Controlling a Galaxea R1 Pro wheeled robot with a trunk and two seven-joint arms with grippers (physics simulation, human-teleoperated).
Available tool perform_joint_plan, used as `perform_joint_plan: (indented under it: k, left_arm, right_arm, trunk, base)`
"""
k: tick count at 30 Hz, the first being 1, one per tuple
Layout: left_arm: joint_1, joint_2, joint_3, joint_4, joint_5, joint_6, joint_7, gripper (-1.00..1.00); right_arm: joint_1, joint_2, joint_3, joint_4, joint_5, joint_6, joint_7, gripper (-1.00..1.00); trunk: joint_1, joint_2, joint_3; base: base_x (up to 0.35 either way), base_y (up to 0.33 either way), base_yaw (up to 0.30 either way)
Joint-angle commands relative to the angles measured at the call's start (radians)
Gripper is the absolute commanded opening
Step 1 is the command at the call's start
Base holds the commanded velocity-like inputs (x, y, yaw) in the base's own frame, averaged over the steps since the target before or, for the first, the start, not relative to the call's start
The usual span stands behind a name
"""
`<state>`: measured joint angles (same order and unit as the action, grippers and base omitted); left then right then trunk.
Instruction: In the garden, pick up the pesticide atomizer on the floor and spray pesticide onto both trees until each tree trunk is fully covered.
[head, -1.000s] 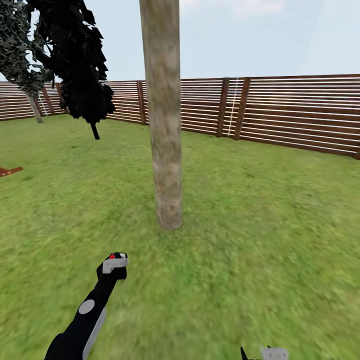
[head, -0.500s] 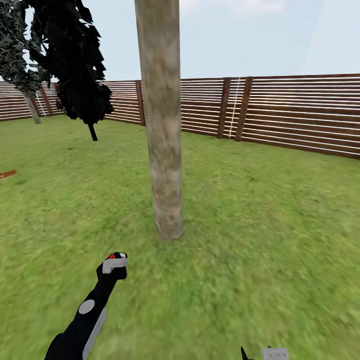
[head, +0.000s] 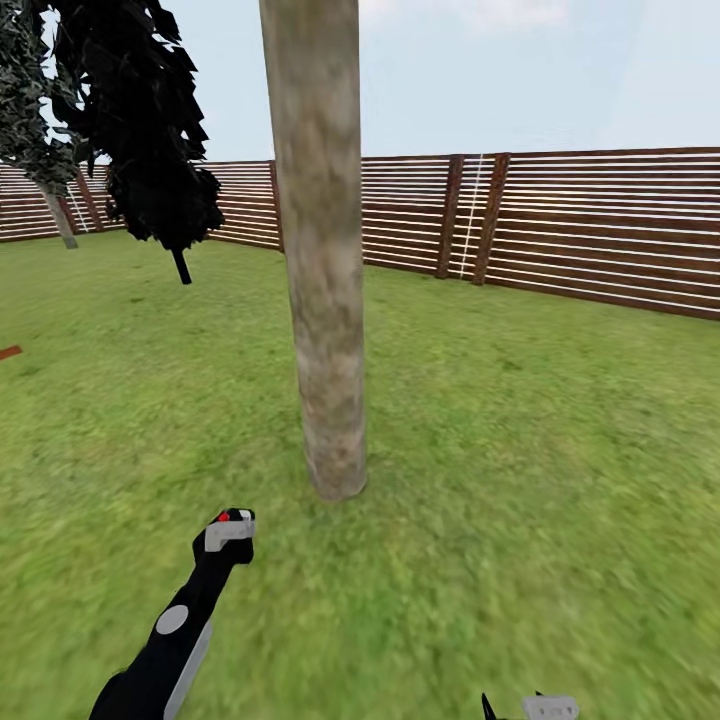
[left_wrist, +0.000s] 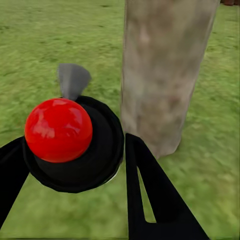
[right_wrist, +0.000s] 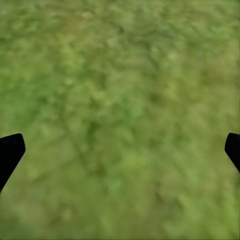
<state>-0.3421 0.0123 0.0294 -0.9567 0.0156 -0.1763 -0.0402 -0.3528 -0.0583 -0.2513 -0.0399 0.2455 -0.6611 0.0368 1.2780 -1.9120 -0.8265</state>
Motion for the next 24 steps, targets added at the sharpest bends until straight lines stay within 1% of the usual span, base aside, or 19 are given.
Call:
perform_joint_plan:
  k: [1,2,3,5,6,8,9,11,12,13,14,16,18,19,20,21,22,23,24]
  left_arm:
    - [0.002,-0.002,-0.004,-0.003,-0.005,-0.002,0.0,-1.0]
    - [0.006,-0.012,-0.008,0.04,0.0,0.008,-0.001,-1.0]
    - [0.006,-0.012,-0.009,0.058,0.001,0.011,-0.009,-1.0]
    - [0.006,-0.005,-0.012,0.085,-0.005,0.03,-0.025,-1.0]
    - [0.006,0.0,-0.012,0.107,-0.018,0.112,-0.034,-1.0]
    - [0.0,0.003,-0.027,0.112,-0.047,0.149,-0.051,-1.0]
    - [-0.004,0.006,-0.053,0.114,-0.082,0.157,-0.09,-1.0]
    - [-0.008,0.009,-0.088,0.115,-0.182,0.168,-0.188,-1.0]
    - [-0.007,0.011,-0.092,0.116,-0.231,0.172,-0.226,-1.0]
    - [-0.007,0.013,-0.094,0.123,-0.266,0.173,-0.26,-1.0]
    - [-0.009,0.02,-0.095,0.134,-0.287,0.174,-0.289,-1.0]
    - [-0.01,0.055,-0.097,0.165,-0.308,0.175,-0.374,-1.0]
    - [-0.011,0.077,-0.098,0.176,-0.315,0.175,-0.48,-1.0]
    - [-0.017,0.082,-0.1,0.178,-0.323,0.175,-0.532,-1.0]
    - [-0.024,0.084,-0.1,0.18,-0.351,0.175,-0.564,-1.0]
    - [-0.028,0.084,-0.101,0.181,-0.395,0.178,-0.584,-1.0]
    - [-0.032,0.081,-0.1,0.185,-0.454,0.2,-0.608,-1.0]
    - [-0.034,0.079,-0.1,0.186,-0.484,0.228,-0.637,-1.0]
    - [-0.037,0.08,-0.101,0.187,-0.497,0.243,-0.677,-1.0]
  right_arm:
    - [0.0,0.0,0.0,0.0,0.0,0.0,0.0,1.0]
    - [0.0,0.001,0.0,0.0,-0.001,0.0,0.0,1.0]
    - [0.0,0.009,-0.001,0.0,-0.001,0.0,-0.001,1.0]
    - [0.0,0.01,-0.003,-0.001,-0.004,0.0,-0.003,1.0]
    - [0.0,0.01,-0.004,-0.001,-0.004,0.0,-0.002,1.0]
    - [0.0,0.011,-0.002,-0.012,-0.002,0.0,-0.001,1.0]
    - [0.0,0.012,-0.002,-0.049,-0.002,0.0,0.0,1.0]
    - [0.0,0.015,-0.001,-0.187,-0.002,0.005,0.003,1.0]
    - [0.001,0.02,0.0,-0.256,-0.002,0.009,0.004,1.0]
    - [-0.003,0.037,0.003,-0.308,0.005,0.03,0.005,1.0]
    - [-0.013,0.052,0.012,-0.341,0.016,0.064,0.006,1.0]
    - [-0.082,0.069,0.06,-0.395,0.044,0.162,0.008,1.0]
    - [-0.162,0.094,0.148,-0.416,0.052,0.231,0.046,1.0]
    - [-0.204,0.112,0.218,-0.421,0.055,0.288,0.114,1.0]
    - [-0.24,0.125,0.275,-0.424,0.056,0.361,0.181,1.0]
    - [-0.273,0.133,0.313,-0.428,0.056,0.426,0.243,1.0]
    - [-0.308,0.139,0.346,-0.441,0.057,0.488,0.33,1.0]
    - [-0.338,0.141,0.359,-0.449,0.057,0.54,0.393,1.0]
    - [-0.374,0.142,0.364,-0.452,0.057,0.592,0.445,1.0]
  trunk:
    - [0.0,0.0,0.0]
    - [0.0,0.0,0.0]
    - [0.0,0.0,0.0]
    - [0.0,0.0,0.0]
    - [0.0,0.0,0.0]
    - [0.0,0.0,0.0]
    - [0.0,0.0,0.0]
    - [0.0,0.0,0.0]
    - [0.0,0.0,0.0]
    - [0.0,0.0,0.0]
    - [0.0,0.0,0.0]
    - [0.0,0.0,0.0]
    - [0.0,0.0,0.0]
    - [0.0,0.0,0.0]
    - [0.0,0.0,0.0]
    - [0.0,0.0,0.0]
    - [0.0,0.0,0.0]
    - [0.0,0.0,0.0]
    - [0.0,0.0,0.0]
  base:
    - [0.001,0.0,0.0]
    - [0.0,0.0,0.0]
    - [0.0,0.0,0.0]
    - [0.0,0.0,0.0]
    - [0.0,0.0,0.0]
    - [0.0,0.0,0.0]
    - [0.0,0.0,0.0]
    - [0.0,0.0,0.0]
    - [0.0,0.0,0.0]
    - [0.0,0.0,0.0]
    - [0.0,0.0,0.0]
    - [0.0,0.0,0.0]
    - [0.0,0.0,0.0]
    - [0.0,0.0,0.0]
    - [0.0,0.0,0.0]
    - [0.0,0.0,0.0]
    - [0.0,0.0,0.0]
    - [0.0,0.0,0.0]
    - [0.0,0.0,0.0]
